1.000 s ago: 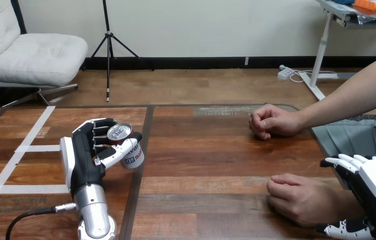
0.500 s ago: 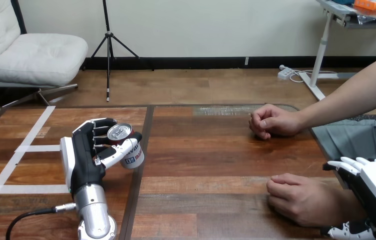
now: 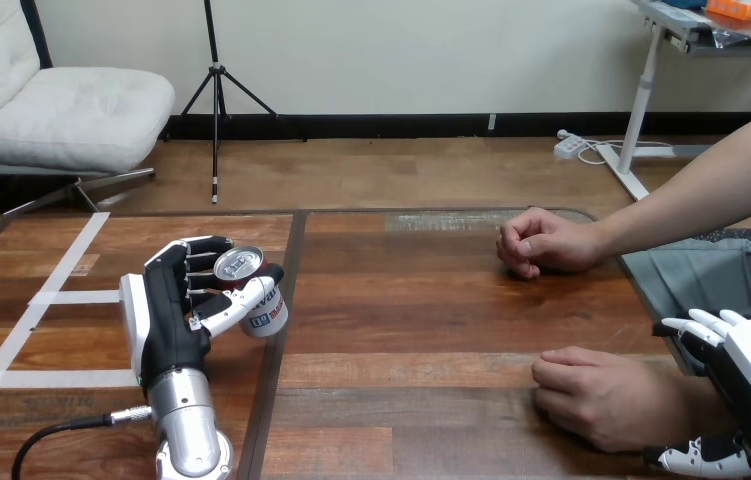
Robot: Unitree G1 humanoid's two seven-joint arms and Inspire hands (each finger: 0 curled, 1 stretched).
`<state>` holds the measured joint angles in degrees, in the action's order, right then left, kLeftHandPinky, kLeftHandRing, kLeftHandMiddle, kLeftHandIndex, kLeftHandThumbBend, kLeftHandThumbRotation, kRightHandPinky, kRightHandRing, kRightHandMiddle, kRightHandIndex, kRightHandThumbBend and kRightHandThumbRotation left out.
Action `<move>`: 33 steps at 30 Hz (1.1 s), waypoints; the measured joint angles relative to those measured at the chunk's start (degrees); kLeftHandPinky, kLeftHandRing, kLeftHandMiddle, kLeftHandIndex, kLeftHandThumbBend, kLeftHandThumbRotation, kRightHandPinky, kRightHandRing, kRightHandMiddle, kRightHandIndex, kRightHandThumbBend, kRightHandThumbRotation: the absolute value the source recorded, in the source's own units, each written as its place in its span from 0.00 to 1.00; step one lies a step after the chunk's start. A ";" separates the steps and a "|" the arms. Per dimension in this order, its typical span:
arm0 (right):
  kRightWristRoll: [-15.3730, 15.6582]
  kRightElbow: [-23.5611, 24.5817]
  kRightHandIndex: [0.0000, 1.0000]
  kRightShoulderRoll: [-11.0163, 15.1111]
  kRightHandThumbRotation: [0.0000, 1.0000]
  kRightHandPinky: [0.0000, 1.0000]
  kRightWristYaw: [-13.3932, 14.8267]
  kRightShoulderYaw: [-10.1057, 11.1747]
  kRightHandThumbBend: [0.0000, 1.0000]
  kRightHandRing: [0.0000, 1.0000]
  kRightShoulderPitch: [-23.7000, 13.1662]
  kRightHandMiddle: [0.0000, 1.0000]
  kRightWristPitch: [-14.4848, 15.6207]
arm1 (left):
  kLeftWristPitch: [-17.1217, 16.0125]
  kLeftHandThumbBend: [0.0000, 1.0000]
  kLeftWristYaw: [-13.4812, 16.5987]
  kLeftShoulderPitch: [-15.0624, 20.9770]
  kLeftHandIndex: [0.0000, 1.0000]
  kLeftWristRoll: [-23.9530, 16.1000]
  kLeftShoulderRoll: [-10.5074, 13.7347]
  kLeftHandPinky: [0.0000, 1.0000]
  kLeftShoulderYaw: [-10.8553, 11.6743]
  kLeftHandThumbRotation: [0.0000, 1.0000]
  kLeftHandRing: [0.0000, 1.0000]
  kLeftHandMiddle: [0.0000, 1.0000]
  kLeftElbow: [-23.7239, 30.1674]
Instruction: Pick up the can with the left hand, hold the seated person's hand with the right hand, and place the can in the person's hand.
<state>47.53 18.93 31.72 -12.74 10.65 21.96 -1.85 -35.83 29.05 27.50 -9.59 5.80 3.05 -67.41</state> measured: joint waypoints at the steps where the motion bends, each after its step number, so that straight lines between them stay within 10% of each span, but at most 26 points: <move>1: 0.03 -0.09 0.85 0.01 0.22 1.00 0.00 -0.07 0.79 0.95 -0.09 0.92 0.02 | 0.00 0.65 0.01 0.00 0.53 0.00 0.00 0.44 0.00 0.00 0.51 0.54 0.00; 33: -0.18 -1.89 0.86 0.25 0.24 1.00 0.07 -1.34 0.78 0.93 -0.39 0.92 -0.11 | 0.00 0.65 0.00 0.00 0.53 0.06 -0.04 0.44 0.05 0.00 0.51 0.54 0.00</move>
<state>47.36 17.04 31.97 -12.67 9.31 21.57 -1.97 -35.83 29.05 27.50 -9.53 5.76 3.11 -67.42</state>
